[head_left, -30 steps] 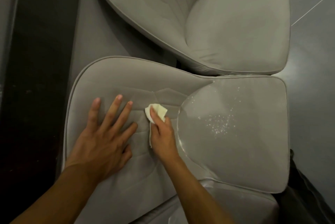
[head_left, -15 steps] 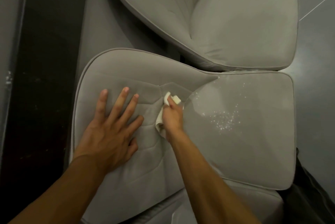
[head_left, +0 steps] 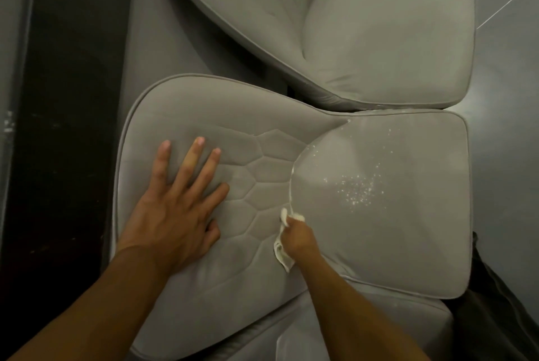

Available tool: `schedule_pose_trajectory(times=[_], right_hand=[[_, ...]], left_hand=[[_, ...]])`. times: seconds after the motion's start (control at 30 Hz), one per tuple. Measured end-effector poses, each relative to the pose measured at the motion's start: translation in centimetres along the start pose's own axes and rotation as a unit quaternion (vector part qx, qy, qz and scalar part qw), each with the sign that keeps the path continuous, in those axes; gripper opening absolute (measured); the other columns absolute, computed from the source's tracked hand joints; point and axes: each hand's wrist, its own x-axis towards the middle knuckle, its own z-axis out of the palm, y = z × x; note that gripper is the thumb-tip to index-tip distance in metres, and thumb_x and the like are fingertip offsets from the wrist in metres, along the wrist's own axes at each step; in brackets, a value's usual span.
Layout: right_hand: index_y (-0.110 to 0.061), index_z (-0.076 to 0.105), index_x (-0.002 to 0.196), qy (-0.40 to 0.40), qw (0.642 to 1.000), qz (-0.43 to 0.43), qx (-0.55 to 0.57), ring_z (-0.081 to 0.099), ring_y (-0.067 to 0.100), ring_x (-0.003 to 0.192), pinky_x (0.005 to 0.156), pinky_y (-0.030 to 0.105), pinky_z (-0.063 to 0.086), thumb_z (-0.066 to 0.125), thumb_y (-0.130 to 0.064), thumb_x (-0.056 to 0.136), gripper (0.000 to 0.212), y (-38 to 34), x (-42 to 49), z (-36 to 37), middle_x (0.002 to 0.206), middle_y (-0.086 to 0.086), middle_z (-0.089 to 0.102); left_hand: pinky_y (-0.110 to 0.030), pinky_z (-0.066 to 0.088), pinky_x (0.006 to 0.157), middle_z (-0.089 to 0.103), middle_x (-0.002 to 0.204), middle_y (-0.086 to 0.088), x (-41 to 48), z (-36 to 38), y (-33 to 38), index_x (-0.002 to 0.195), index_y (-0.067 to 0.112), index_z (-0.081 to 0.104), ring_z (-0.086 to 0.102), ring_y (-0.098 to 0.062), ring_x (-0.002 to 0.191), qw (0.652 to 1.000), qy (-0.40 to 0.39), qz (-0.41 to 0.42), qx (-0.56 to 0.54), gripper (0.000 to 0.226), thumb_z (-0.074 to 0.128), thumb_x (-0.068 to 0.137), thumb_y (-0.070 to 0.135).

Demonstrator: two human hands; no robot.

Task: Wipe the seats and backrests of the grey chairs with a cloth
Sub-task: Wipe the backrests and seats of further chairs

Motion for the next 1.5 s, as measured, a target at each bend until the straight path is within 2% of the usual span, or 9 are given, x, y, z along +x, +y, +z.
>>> schedule_pose_trajectory(times=[0.13,0.43,0.57,0.77,0.97,1.07,1.17,1.3,1.5], right_hand=[[-0.020,0.064,0.130,-0.007,1.000,0.008,0.020,0.054,0.029,0.127,0.088,0.017,0.037,0.045,-0.020,0.102,0.034,0.2,-0.5,0.1,0.141,0.010,0.056],[-0.033,0.051,0.143,0.013,0.949,-0.293,0.118,0.048,-0.001,0.128,0.104,0.009,0.033,0.049,-0.021,0.099,0.045,-5.4,-9.2,1.1,0.141,-0.009,0.054],[-0.043,0.044,0.145,0.023,0.989,-0.130,-0.066,0.057,0.024,0.119,0.099,0.033,0.044,0.043,-0.032,0.100,0.045,-1.2,-6.6,1.7,0.134,0.004,0.058],[-0.018,0.058,0.132,-0.016,0.987,0.057,-0.148,0.053,0.031,0.126,0.105,0.035,0.041,0.039,-0.034,0.102,0.039,5.4,-1.6,-1.0,0.136,0.014,0.057],[-0.018,0.061,0.134,-0.035,0.990,-0.105,-0.085,0.054,0.031,0.127,0.101,0.025,0.038,0.050,-0.028,0.101,0.036,-0.9,-3.9,0.1,0.134,0.014,0.061],[-0.018,0.057,0.139,-0.011,0.965,-0.256,0.062,0.053,0.008,0.128,0.103,0.007,0.032,0.052,-0.019,0.101,0.039,-3.9,-9.2,0.9,0.138,0.001,0.058],[-0.022,0.053,0.143,-0.020,0.926,-0.356,0.122,0.049,-0.003,0.130,0.109,0.013,0.034,0.051,-0.021,0.101,0.041,-4.2,-12.1,2.2,0.144,-0.004,0.053],[-0.046,0.038,0.147,0.016,0.964,-0.262,-0.038,0.055,0.023,0.124,0.101,0.037,0.046,0.042,-0.035,0.100,0.049,-1.9,-10.2,2.2,0.142,0.001,0.054],[-0.044,0.036,0.145,-0.002,0.983,-0.049,-0.174,0.055,0.030,0.124,0.104,0.039,0.042,0.034,-0.040,0.102,0.044,2.2,-4.4,0.0,0.140,0.008,0.054]], left_hand=[[-0.077,-0.025,0.104,-0.047,0.148,-0.028,0.0,0.2,-0.2,0.159,0.028,-0.015,-0.046,-0.055,0.133,1.000,0.006,0.005,0.004,0.074,0.003,0.098,0.065],[-0.078,-0.021,0.105,-0.049,0.147,-0.029,0.0,0.3,0.0,0.156,0.026,-0.022,-0.046,-0.056,0.132,1.000,0.003,-0.002,0.017,0.076,0.000,0.096,0.068],[-0.078,-0.018,0.106,-0.046,0.150,-0.028,0.0,0.3,0.0,0.157,0.026,-0.018,-0.044,-0.056,0.134,1.000,0.008,0.001,0.014,0.075,0.001,0.097,0.066],[-0.077,-0.018,0.108,-0.039,0.155,-0.028,-0.1,0.5,-0.1,0.161,0.030,-0.004,-0.040,-0.055,0.137,1.000,0.028,0.002,0.006,0.073,0.006,0.098,0.065],[-0.077,-0.016,0.108,-0.040,0.153,-0.029,0.0,0.4,0.0,0.161,0.029,-0.005,-0.040,-0.055,0.137,1.000,0.026,0.001,0.014,0.074,0.006,0.098,0.066],[-0.078,-0.017,0.107,-0.040,0.154,-0.028,0.1,0.5,0.0,0.160,0.029,-0.007,-0.039,-0.056,0.137,1.000,0.026,0.001,0.018,0.075,0.005,0.097,0.067],[-0.077,-0.015,0.108,-0.041,0.153,-0.028,0.1,0.7,0.0,0.160,0.029,-0.010,-0.039,-0.057,0.137,0.999,0.023,-0.002,0.026,0.077,0.001,0.095,0.070],[-0.076,-0.012,0.109,-0.040,0.155,-0.027,0.0,0.5,0.1,0.159,0.029,-0.010,-0.038,-0.056,0.138,0.999,0.021,-0.006,0.028,0.076,0.002,0.096,0.068],[-0.076,-0.012,0.109,-0.038,0.157,-0.026,0.0,0.5,0.0,0.160,0.031,-0.007,-0.038,-0.055,0.139,0.999,0.022,-0.010,0.041,0.076,0.002,0.095,0.069]])
